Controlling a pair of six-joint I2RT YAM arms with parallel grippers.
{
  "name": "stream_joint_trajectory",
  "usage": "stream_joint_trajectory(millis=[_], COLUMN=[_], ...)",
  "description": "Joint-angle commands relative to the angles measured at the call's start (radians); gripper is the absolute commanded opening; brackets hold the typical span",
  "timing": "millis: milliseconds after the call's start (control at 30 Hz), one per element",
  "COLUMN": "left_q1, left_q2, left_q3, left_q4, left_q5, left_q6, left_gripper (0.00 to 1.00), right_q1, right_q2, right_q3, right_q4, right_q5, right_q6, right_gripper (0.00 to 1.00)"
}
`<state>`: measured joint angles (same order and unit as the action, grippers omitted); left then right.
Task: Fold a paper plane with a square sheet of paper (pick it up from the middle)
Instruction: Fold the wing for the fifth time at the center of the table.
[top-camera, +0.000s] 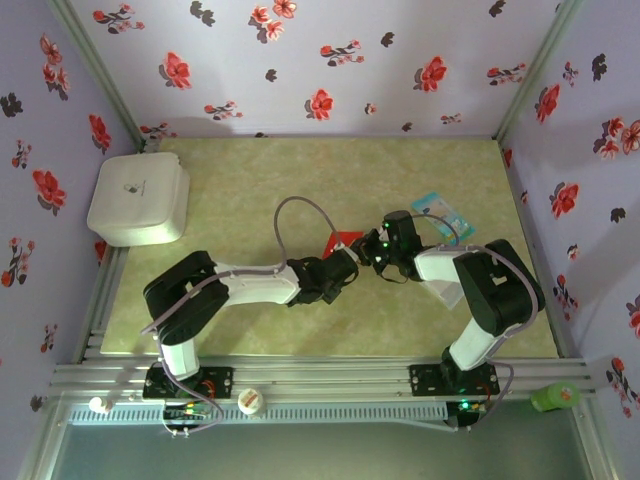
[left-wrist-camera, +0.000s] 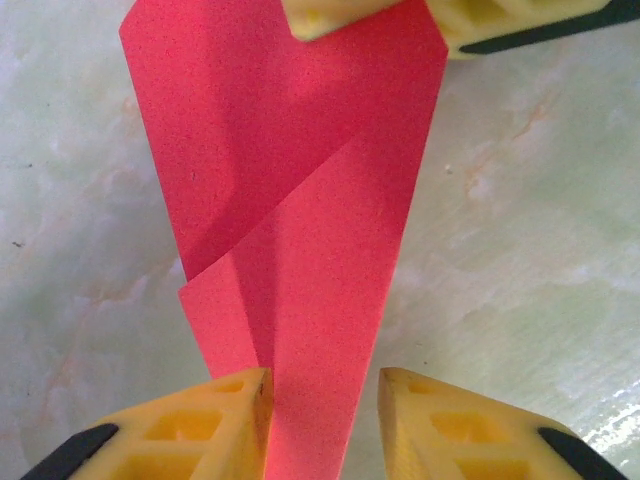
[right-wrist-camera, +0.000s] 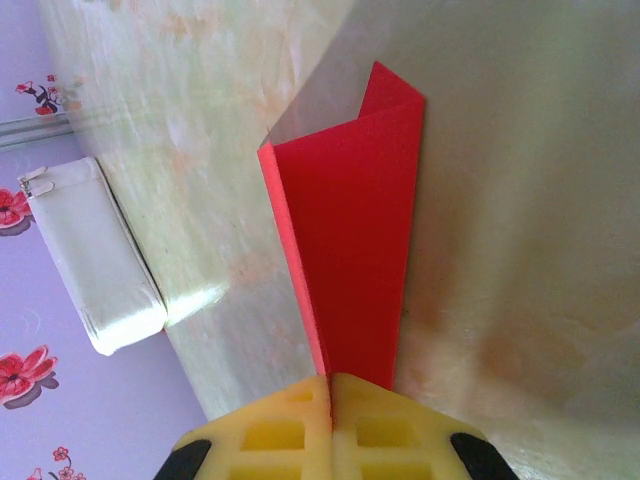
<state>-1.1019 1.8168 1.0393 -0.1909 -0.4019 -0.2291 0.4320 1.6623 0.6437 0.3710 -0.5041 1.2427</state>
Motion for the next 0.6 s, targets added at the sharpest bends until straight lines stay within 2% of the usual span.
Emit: stream_joint_trajectory(millis=[0, 233, 400, 567], left_q1=[-0.007, -0.007, -0.007, -0.007], left_q2=[0.019, 0.019, 0.019, 0.02], left_q3=[0.023, 0.024, 0.025, 0.027], left_q4=[-0.02, -0.021, -0.016, -0.019], left_q5=[-0.038, -0.051, -0.053, -0.055], left_q6=[0.001, 0.005, 0.008, 0.007], left_gripper=[0.33, 0.3, 0.18, 0.12], right_q1=[0.007, 0.008, 0.007, 0.007], right_q2=[-0.022, -0.024, -0.029, -0.029], right_q3=[-0.009, -0.004, -0.006, -0.004], right_q4=[0.019, 0.019, 0.018, 0.017], right_q5=[0.007, 0.004, 0.006, 0.0], right_q6=[0.019, 0.019, 0.019, 0.014], right_gripper=[0.0, 0.0, 0.0, 0.01])
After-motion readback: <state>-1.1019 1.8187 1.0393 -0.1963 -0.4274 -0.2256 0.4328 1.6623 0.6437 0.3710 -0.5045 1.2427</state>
